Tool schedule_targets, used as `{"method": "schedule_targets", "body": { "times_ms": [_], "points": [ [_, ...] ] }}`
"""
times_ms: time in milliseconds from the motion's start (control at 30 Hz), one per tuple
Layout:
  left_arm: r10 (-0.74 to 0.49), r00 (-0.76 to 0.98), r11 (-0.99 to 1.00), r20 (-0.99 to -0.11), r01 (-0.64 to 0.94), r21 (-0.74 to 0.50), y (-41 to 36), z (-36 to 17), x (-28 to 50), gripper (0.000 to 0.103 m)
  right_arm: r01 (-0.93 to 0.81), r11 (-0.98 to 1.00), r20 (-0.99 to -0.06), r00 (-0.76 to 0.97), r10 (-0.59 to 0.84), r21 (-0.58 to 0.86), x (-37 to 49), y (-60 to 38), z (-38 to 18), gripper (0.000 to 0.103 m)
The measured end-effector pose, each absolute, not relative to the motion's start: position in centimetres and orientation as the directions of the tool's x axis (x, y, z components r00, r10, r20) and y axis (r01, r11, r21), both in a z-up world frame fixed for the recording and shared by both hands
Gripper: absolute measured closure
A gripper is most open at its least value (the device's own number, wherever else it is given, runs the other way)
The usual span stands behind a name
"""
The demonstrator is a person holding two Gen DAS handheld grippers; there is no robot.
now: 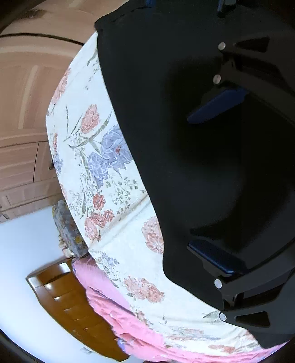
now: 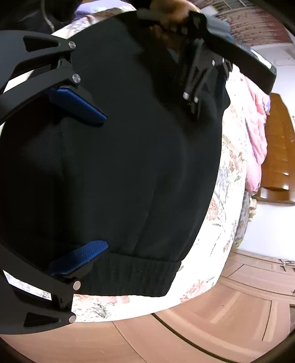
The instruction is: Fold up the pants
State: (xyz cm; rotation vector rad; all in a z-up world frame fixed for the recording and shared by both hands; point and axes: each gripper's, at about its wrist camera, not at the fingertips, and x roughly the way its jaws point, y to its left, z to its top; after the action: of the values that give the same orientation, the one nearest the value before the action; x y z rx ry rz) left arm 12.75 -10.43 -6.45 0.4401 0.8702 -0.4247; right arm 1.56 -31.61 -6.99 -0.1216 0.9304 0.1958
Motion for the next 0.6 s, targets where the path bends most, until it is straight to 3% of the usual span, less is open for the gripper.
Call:
{"method": "schedule_targets", "body": {
  "times_ms": [600],
  "points": [
    [-0.273,0.542,0.850,-0.795,0.522,0.065,-8.8,-7.4,13.5,0.001,-0.175,0.984,-0.809,0.579,0.095,-0.010,0.8,-31.3,-6.6,0.004]
  ]
}}
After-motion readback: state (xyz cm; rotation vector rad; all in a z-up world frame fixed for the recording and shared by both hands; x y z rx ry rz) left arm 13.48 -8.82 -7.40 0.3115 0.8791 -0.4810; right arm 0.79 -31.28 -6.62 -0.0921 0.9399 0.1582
